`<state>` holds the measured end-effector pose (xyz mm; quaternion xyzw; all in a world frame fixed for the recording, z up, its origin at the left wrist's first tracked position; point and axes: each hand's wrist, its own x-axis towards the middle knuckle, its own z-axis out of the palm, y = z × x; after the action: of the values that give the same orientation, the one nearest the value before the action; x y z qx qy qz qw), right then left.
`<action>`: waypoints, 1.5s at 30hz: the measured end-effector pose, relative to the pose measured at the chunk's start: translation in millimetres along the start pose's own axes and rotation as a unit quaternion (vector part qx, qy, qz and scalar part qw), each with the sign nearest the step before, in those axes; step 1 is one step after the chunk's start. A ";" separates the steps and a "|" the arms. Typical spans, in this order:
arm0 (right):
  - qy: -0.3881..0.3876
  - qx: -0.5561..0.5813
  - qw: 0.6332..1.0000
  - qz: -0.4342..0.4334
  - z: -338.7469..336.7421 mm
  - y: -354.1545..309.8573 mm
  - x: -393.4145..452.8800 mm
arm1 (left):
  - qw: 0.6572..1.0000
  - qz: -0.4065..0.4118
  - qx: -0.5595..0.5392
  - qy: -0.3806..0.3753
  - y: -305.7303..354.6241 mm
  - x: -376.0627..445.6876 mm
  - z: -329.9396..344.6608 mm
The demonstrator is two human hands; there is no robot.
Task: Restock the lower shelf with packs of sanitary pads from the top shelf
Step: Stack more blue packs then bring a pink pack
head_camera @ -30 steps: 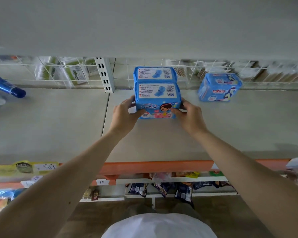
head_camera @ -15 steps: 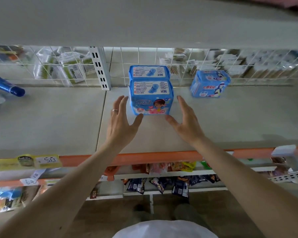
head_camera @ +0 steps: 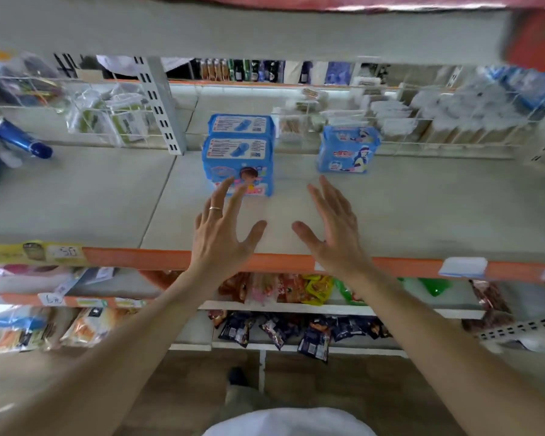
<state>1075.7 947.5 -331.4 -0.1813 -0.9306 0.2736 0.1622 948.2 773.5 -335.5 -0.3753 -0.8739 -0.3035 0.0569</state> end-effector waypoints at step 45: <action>0.371 -0.007 0.902 -0.221 -337.5 33.3 -98.5 | 0.945 0.252 -0.015 0.207 343.8 -0.1 -101.8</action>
<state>1306.2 1083.7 -101.1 -0.0608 -0.8210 0.1369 0.5509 1172.6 898.7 -85.4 -0.5132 -0.7151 -0.3632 0.3055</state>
